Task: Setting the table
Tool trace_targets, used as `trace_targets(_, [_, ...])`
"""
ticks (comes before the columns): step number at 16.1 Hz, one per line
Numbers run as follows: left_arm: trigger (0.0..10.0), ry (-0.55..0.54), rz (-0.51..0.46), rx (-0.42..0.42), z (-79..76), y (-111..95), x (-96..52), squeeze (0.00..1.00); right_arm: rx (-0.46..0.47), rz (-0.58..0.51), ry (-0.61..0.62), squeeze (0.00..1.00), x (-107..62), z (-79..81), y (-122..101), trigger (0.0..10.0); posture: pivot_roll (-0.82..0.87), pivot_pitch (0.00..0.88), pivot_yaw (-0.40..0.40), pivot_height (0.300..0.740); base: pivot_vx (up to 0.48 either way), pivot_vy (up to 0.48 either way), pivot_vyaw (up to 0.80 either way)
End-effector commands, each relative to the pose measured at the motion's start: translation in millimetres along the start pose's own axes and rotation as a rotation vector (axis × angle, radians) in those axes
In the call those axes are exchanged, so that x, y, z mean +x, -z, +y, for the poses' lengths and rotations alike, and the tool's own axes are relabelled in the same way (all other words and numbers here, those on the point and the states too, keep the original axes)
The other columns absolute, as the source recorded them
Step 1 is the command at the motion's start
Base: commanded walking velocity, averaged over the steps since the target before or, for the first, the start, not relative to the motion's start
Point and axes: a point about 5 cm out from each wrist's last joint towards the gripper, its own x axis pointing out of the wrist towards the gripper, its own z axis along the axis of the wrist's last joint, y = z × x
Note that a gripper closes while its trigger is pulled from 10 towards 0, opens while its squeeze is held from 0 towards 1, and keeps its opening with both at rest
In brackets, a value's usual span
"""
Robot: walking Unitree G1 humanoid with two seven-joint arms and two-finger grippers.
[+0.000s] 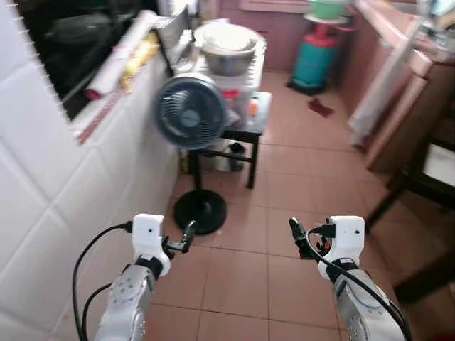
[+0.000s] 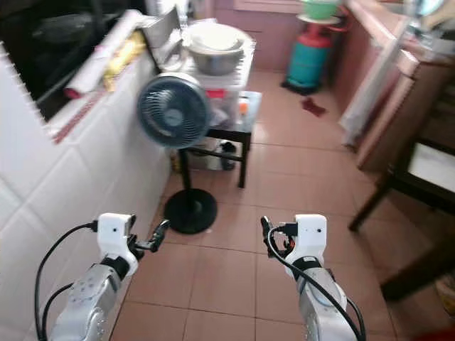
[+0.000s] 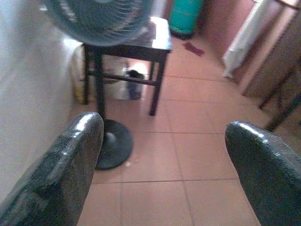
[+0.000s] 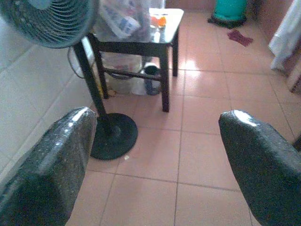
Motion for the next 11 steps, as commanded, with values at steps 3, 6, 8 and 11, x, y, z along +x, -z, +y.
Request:
trace_targets(3, [10.0, 0.002, 0.038, 0.016, -4.1, 8, -3.4, 0.0, 0.036, 0.035, 0.04, 0.0, -3.7, -1.6, 9, 10.0, -0.07, 0.031, 0.023, 0.74, 0.0, 0.0, -0.74])
trace_targets(6, [10.0, -0.088, 0.049, 0.051, 10.8, 5, 0.9, 0.0, 0.046, 0.065, 0.045, 0.0, -4.2, 0.5, 15, 10.0, -0.07, 0.032, 0.019, 0.74, 0.0, 0.0, -0.74])
trace_targets(8, [10.0, -0.094, 0.062, 0.036, 10.7, 6, 1.5, 0.0, 0.034, 0.055, 0.029, 0.0, -1.2, 2.2, 11, 10.0, -0.07, 0.039, 0.023, 0.74, 0.0, 0.0, -0.75])
trace_targets(11, [10.0, -0.083, 0.054, 0.029, 7.0, 5, 4.4, 0.0, 0.038, 0.039, 0.057, 0.0, 2.9, -2.0, 4, 10.0, -0.08, 0.047, 0.026, 0.74, 0.0, 0.0, -0.75])
